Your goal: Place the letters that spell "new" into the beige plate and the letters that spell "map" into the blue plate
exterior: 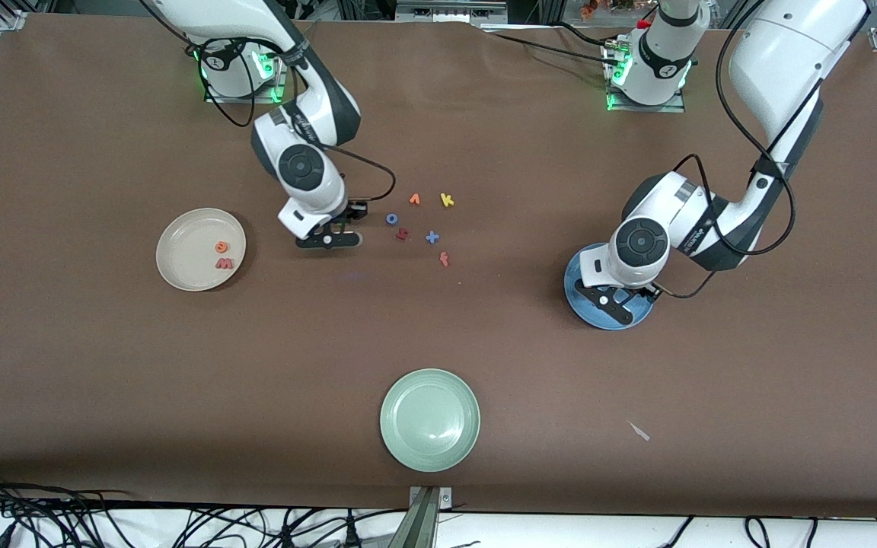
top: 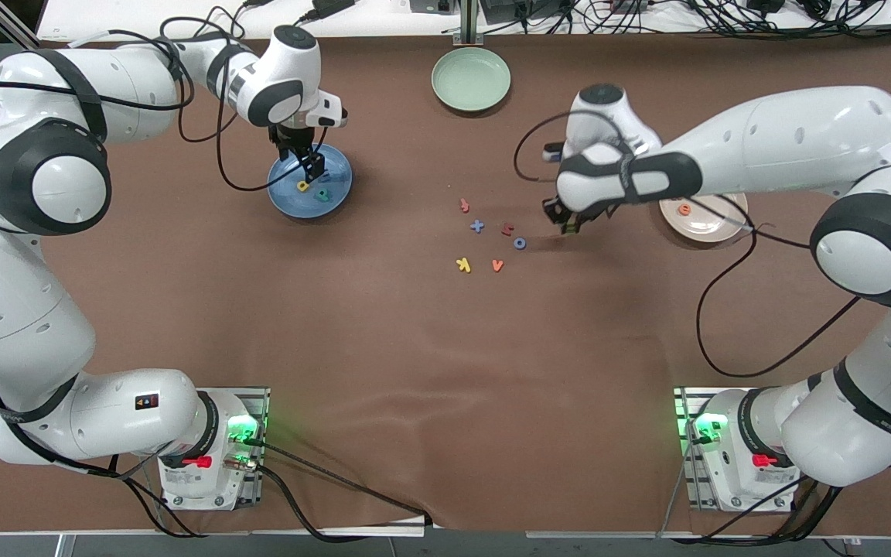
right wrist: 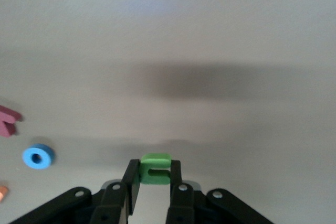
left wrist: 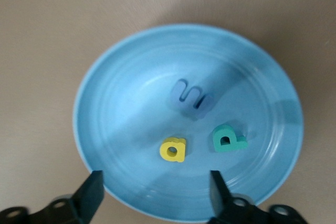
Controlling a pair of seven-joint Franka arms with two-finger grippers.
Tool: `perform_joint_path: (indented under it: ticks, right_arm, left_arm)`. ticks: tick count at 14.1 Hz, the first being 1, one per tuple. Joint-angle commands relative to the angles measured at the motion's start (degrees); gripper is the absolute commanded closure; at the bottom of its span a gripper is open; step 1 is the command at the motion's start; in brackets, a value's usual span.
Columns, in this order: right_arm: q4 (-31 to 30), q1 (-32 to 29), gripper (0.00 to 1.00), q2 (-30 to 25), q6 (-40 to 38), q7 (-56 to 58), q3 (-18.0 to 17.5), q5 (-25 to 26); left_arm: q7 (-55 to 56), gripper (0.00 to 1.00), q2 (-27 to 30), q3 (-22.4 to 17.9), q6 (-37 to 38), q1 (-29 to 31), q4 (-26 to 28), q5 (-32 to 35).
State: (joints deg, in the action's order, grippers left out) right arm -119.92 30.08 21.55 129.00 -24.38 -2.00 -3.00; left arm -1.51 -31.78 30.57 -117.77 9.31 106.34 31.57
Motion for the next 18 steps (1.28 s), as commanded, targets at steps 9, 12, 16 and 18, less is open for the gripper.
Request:
perform_joint_path:
  ticks: [9, 12, 16, 18]
  right_arm:
    - [4.3, -4.6, 0.85, 1.0, -11.8, 27.5, 19.7, 0.3]
    - [5.3, -8.1, 0.81, 3.1, -11.8, 29.8, 19.8, 1.2]
    - [8.5, -7.9, 0.00, 2.0, -17.2, 30.1, 19.4, 1.0]
    - [15.9, -7.7, 0.00, 2.4, -27.6, 29.8, 18.6, 0.8]
  left_arm:
    - [0.5, 0.00, 11.7, 2.4, 27.7, -0.9, -25.7, -15.7]
    - [0.5, 0.00, 17.7, -5.7, 27.4, -2.4, -25.8, -23.1]
    - [0.7, 0.00, 24.7, -18.5, 27.3, -7.8, -23.2, -27.8]
    - [0.8, 0.00, 26.4, -24.8, 27.3, -11.6, -21.2, -29.0]
